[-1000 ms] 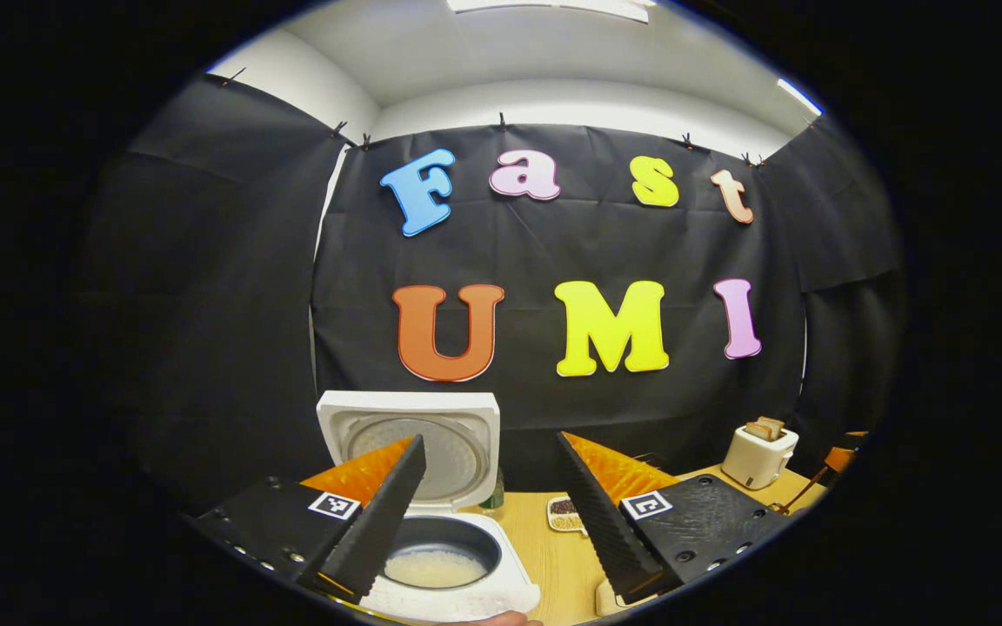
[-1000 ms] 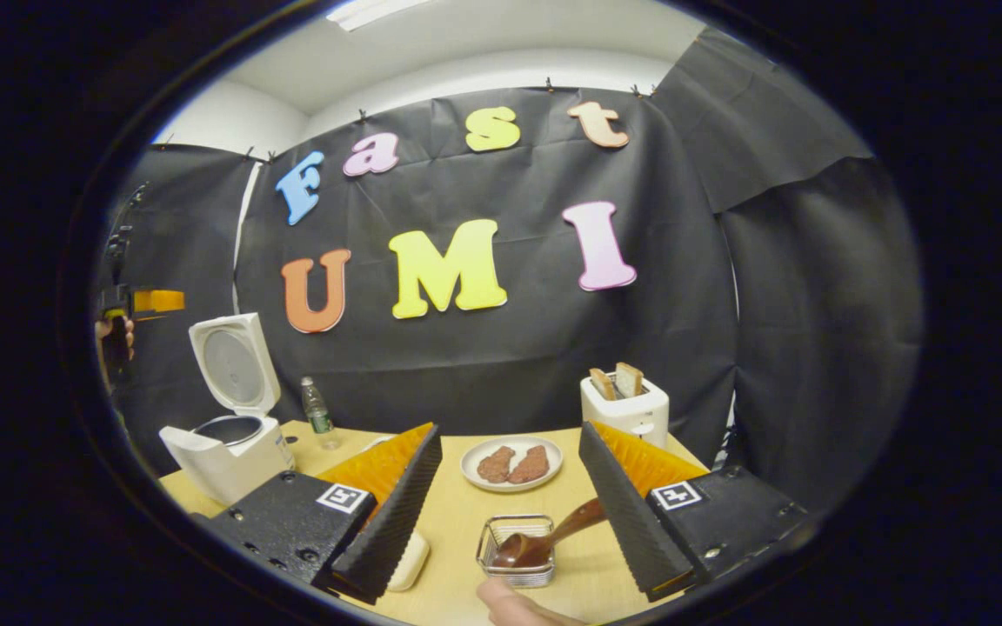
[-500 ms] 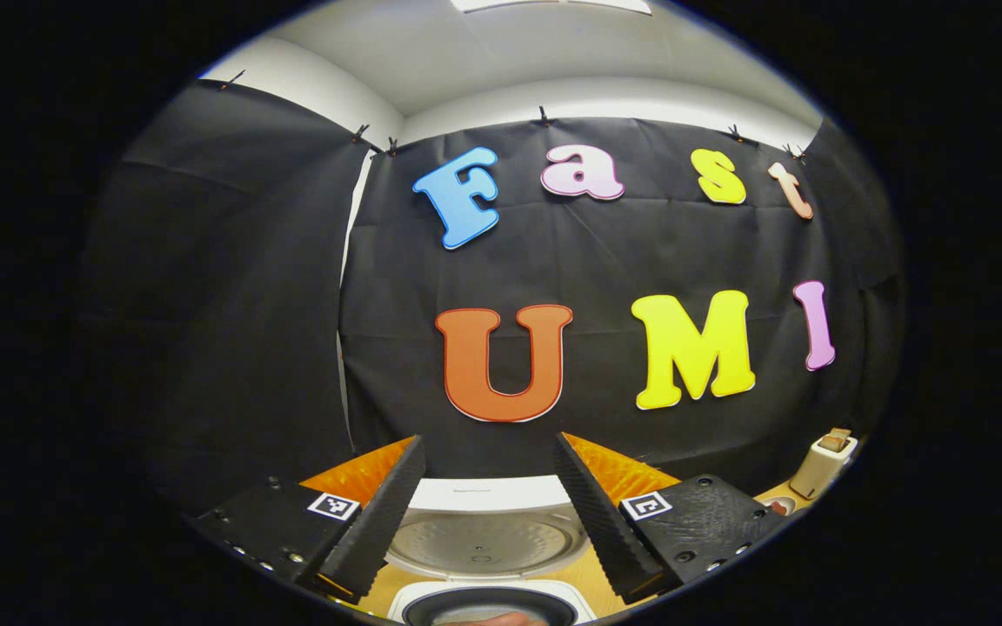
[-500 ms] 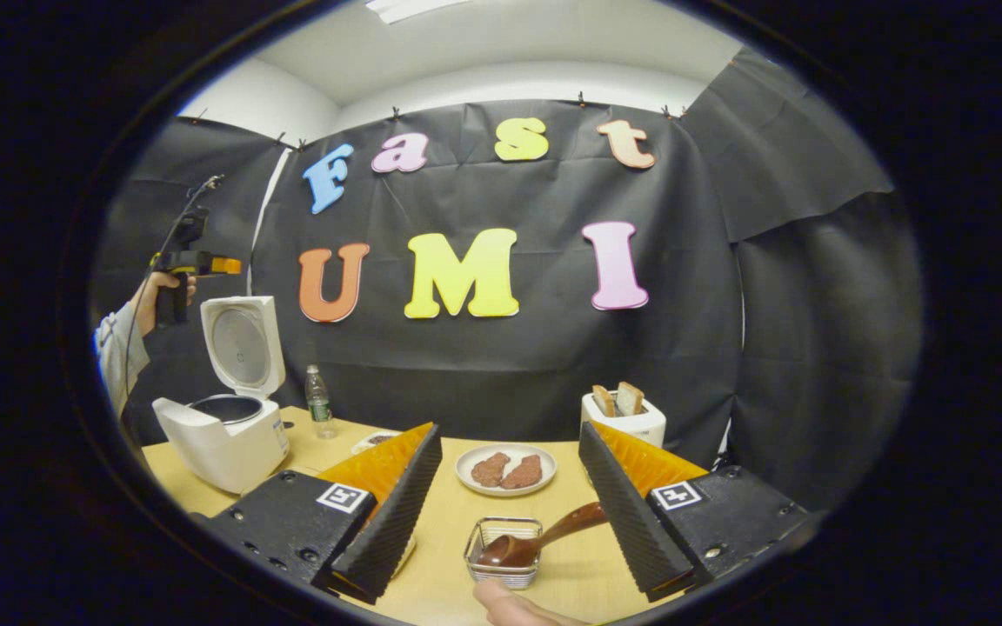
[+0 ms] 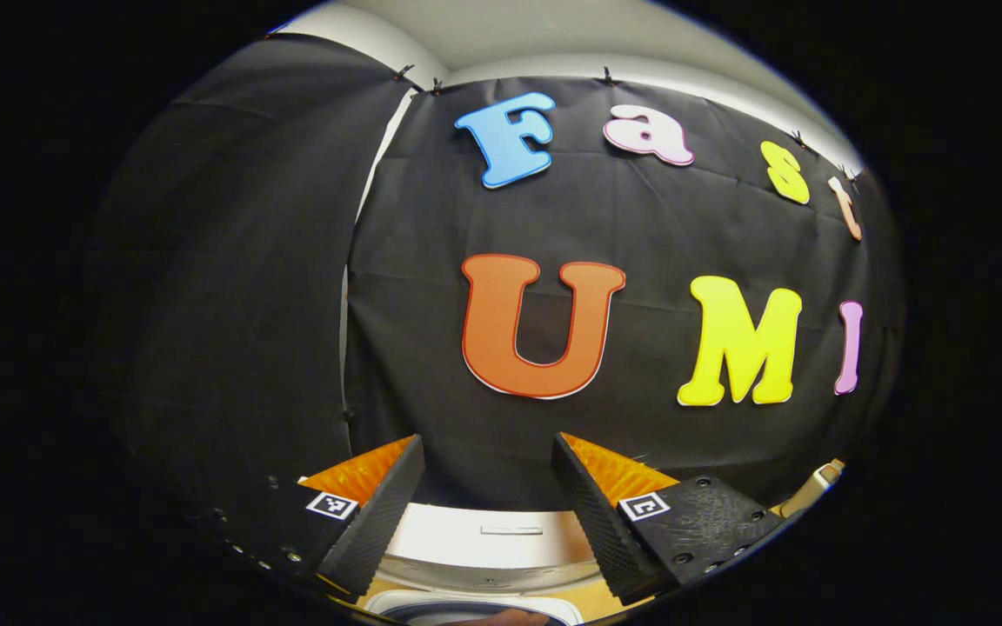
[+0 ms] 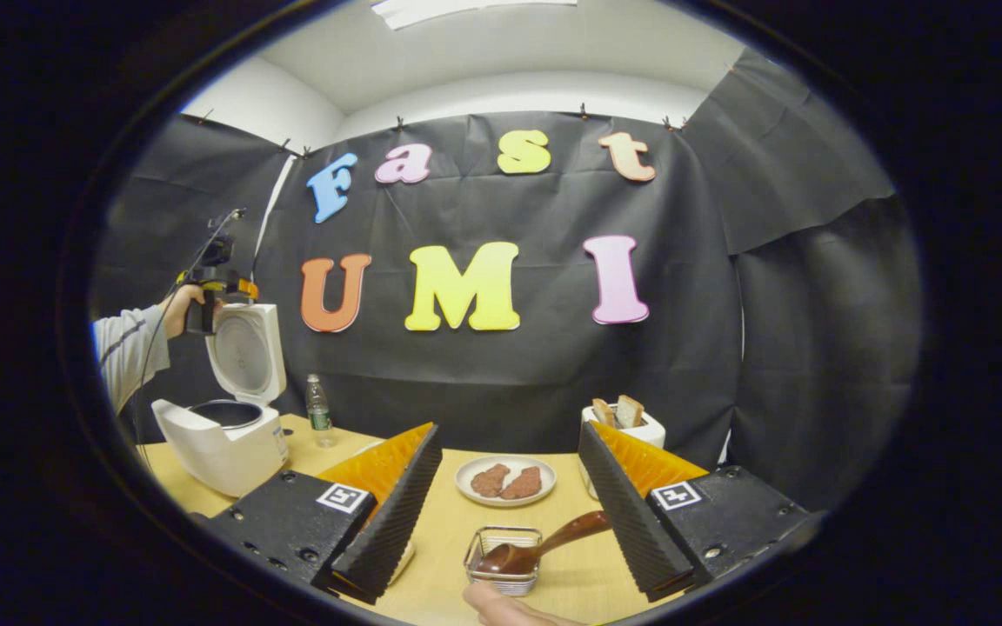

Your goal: Close the left gripper, press the button to open the rice cooker; take a wooden spoon from the chopstick holder with the right hand, scoop a spoonful of rice and pour it into the rice cooker, then put the wooden spoon back into the chopstick holder.

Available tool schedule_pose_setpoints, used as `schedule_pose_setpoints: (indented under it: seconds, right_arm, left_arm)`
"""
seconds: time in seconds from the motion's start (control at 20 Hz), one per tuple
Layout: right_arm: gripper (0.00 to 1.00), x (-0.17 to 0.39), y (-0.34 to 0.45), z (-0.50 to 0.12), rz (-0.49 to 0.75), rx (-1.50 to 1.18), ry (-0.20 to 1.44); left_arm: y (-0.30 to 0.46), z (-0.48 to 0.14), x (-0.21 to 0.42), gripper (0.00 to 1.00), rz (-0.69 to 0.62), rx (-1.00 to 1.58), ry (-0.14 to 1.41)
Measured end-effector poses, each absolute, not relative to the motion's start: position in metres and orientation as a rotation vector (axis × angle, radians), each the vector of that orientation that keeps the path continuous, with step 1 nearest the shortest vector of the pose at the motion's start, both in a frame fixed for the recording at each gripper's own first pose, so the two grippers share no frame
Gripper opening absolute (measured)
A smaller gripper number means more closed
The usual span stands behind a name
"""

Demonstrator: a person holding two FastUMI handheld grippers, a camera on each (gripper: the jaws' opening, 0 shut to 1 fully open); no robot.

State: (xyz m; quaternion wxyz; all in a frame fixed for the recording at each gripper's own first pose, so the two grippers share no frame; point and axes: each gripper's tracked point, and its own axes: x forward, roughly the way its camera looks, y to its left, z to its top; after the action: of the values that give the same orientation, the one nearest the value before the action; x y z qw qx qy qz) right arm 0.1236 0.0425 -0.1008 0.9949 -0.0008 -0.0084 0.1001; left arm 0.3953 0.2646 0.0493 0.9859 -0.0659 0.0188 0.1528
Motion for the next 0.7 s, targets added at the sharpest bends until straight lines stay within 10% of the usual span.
schedule_pose_setpoints:
  seconds: [0.7]
  right_arm:
    - [1.0,0.034,0.066,-0.053,0.241,-0.006,-0.07]
  left_arm:
    - [0.241,0.02,0.325,0.96,0.322,-0.053,0.182]
